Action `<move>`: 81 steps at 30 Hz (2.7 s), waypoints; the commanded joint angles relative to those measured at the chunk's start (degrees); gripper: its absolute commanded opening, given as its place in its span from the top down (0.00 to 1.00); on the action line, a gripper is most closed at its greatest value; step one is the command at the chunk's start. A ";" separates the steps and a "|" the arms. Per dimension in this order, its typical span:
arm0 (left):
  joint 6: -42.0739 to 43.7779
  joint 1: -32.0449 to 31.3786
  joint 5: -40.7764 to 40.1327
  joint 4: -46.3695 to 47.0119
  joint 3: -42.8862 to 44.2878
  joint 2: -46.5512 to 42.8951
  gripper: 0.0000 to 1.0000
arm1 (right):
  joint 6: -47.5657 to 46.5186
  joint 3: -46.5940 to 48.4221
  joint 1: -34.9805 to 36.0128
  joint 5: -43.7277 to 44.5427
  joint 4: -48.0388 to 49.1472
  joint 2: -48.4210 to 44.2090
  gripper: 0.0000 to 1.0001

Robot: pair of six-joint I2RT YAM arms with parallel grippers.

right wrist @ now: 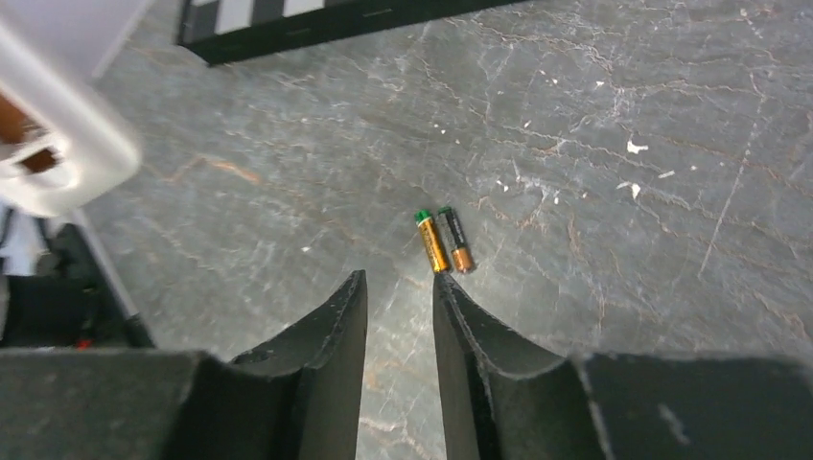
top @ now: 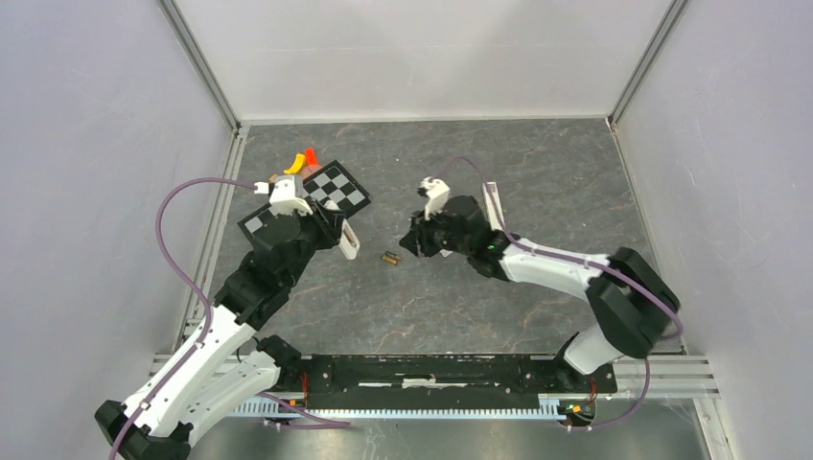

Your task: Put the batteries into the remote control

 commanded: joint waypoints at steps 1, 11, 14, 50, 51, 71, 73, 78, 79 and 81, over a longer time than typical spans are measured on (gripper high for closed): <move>3.50 -0.01 -8.39 -4.51 2.98 -1.38 0.98 | -8.87 11.40 5.21 11.34 -7.87 7.76 0.65; 3.64 -0.06 -15.24 -10.10 6.41 -1.62 0.98 | -9.19 28.33 10.11 16.62 -22.42 24.55 0.68; 3.76 -0.01 -14.84 -10.00 6.61 -1.59 0.98 | -9.16 30.32 10.64 16.99 -23.70 26.41 0.67; 4.02 -0.01 -13.01 -9.18 6.11 -2.06 0.98 | -9.27 37.83 13.18 23.93 -33.71 33.67 0.95; 4.01 -0.08 -13.02 -9.23 6.06 -2.06 0.98 | -9.35 36.79 13.23 23.54 -32.44 32.57 0.95; -2.54 0.05 19.11 5.95 2.00 5.19 0.98 | 0.99 7.36 10.33 29.09 -13.02 -8.26 0.95; -5.99 0.15 25.58 13.25 -0.72 5.93 0.98 | 3.88 2.28 10.02 29.09 -8.64 -14.38 0.94; -14.84 0.08 36.22 25.34 -1.99 13.40 0.98 | 4.84 -3.80 9.80 29.32 -3.41 -26.00 0.94; -16.63 0.08 38.18 27.77 -2.11 14.81 0.98 | 4.31 -4.54 9.80 28.56 -1.76 -27.36 0.94; -21.05 0.07 40.25 31.82 -2.53 17.80 0.98 | 3.37 -5.62 9.83 26.71 0.95 -28.75 0.94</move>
